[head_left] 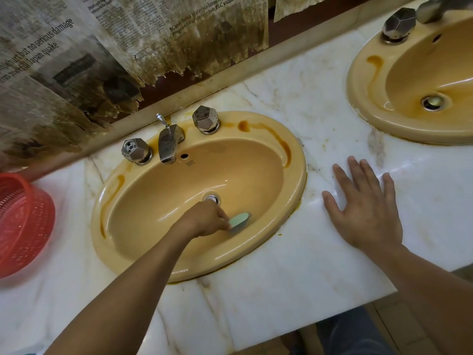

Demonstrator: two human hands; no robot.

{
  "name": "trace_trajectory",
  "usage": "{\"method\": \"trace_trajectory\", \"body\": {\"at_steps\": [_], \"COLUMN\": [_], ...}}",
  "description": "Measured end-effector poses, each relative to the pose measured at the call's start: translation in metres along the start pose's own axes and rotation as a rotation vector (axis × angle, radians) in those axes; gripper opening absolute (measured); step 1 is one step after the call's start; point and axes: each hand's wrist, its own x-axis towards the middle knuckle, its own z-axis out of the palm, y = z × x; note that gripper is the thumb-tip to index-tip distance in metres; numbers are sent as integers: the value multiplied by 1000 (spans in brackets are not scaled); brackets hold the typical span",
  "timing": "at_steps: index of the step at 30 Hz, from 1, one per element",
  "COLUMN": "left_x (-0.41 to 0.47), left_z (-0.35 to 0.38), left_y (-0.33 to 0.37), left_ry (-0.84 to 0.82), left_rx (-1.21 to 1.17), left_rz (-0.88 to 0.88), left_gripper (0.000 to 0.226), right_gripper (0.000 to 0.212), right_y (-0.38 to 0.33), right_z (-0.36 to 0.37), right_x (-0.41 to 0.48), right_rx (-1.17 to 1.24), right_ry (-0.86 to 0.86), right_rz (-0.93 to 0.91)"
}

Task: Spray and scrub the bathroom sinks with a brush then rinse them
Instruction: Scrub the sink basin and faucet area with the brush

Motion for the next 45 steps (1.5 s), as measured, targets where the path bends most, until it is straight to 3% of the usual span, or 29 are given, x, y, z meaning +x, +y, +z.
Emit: {"method": "trace_trajectory", "body": {"at_steps": [4,7,11,15,17,21,25,29,32,45], "left_x": [-18,-29,-26,-10,-4,-1,1,4,6,15], "left_z": [6,10,5,13,16,12,2,7,6,-7], "left_y": [-53,-84,-84,-76,-73,-70,-85,-85,-83,-26], "left_ry": [141,278,60,277,333,218,301,129,270,233], "left_rx": [419,342,-85,234,274,287,315,260,267,738], "left_rz": [-248,-354,-167,-263,-290,-195,-274,-120,-219,-193], "left_gripper": [13,22,13,29,38,36,37,36,37,18], "right_gripper": [70,70,70,71,71,72,72,70,69,69], "right_y": [-1,0,1,1,1,1,2,1,0,0], "right_z": [0,0,0,-1,-1,0,0,1,0,-2], "right_x": [-1,-1,0,0,0,0,0,0,0,0], "right_rx": [10,18,12,17,19,7,10,11,12,1], "right_ry": [5,8,10,6,10,8,14,22,29,10], "right_rz": [-4,-4,-10,-5,-6,-8,-12,-13,-10,-1]}}
